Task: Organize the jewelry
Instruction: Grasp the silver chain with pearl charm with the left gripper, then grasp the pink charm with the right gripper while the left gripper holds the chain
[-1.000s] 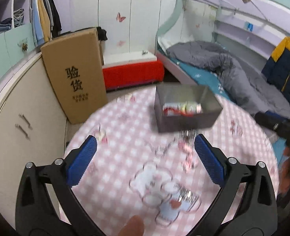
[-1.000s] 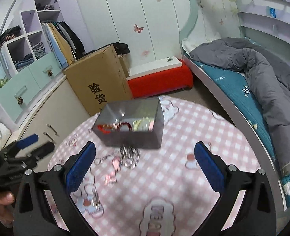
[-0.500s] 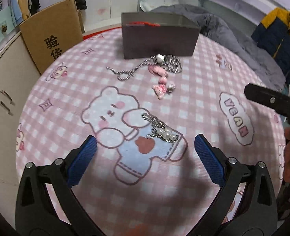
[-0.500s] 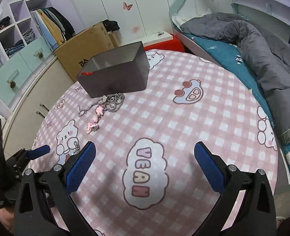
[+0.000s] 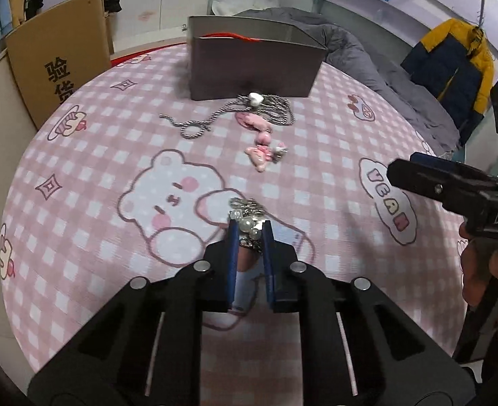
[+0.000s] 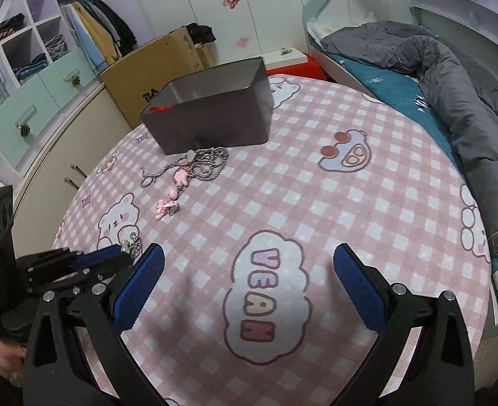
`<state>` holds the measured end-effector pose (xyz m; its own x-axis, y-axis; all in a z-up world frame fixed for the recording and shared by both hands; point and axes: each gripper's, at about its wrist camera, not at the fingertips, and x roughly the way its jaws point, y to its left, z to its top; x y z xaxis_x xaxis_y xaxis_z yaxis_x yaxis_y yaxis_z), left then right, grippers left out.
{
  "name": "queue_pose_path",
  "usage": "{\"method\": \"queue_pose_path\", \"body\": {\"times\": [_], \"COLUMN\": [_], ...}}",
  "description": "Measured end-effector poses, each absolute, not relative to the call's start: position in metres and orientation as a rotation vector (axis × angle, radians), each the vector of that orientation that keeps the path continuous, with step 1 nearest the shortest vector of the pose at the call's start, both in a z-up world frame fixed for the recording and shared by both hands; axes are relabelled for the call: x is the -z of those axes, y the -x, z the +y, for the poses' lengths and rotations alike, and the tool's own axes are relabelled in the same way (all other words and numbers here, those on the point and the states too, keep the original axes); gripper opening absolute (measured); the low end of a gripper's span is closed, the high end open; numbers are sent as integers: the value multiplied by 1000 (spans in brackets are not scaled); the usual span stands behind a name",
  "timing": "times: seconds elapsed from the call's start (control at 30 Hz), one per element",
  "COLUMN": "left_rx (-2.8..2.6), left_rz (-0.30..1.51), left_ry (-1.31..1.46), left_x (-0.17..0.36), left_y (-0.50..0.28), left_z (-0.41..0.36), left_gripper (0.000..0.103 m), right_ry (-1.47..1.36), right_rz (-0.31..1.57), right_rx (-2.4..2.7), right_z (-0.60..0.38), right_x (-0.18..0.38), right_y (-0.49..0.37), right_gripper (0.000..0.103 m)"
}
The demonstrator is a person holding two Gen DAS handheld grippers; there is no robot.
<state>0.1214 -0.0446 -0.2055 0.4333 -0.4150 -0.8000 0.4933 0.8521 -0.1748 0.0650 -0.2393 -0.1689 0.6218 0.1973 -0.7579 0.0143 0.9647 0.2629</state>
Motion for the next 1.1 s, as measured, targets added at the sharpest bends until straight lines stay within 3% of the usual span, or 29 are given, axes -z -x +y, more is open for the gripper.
{"method": "queue_pose_path", "body": {"times": [0.23,0.47,0.53,0.57,0.6,0.73,0.77,0.83,0.9,0.97,1.03,1.1], "left_rx": [562,543,545,551,563,565,560,543,525,519,526,540], "left_rz": [980,960,943,937,943,913,907,899,891,888,885,882], "left_ry": [-111,-100,-99,-86,-70,-59,-51,-34,-18,-15,-8,-4], "left_x": [206,207,208,208,208,201,199,194,188,184,180,178], "left_y": [-130,-136,-134,-134,-134,-128,-128,-127,-128,-130,-130,-128], "left_z": [-50,-56,-56,-54,-52,-40,-36,-25,-13,-7,-4,-4], "left_gripper": [16,28,27,13,9,9,9,9,9,9,9,9], "right_ry": [-237,-191,-173,-160,-150,-100,-83,-64,-31,19,23,72], "right_rz": [903,908,907,908,911,904,914,928,933,916,918,907], "right_rx": [-123,-139,-147,-155,-158,-202,-220,-249,-259,-271,-316,-339], "right_z": [-232,-220,-216,-213,-211,-194,-188,-178,-170,-162,-158,-152], "right_x": [170,169,170,171,172,178,181,186,191,191,190,188], "right_y": [-71,-82,-86,-90,-94,-110,-116,-126,-135,-137,-136,-131], "right_gripper": [96,96,96,96,96,94,90,65,54,50,22,12]}}
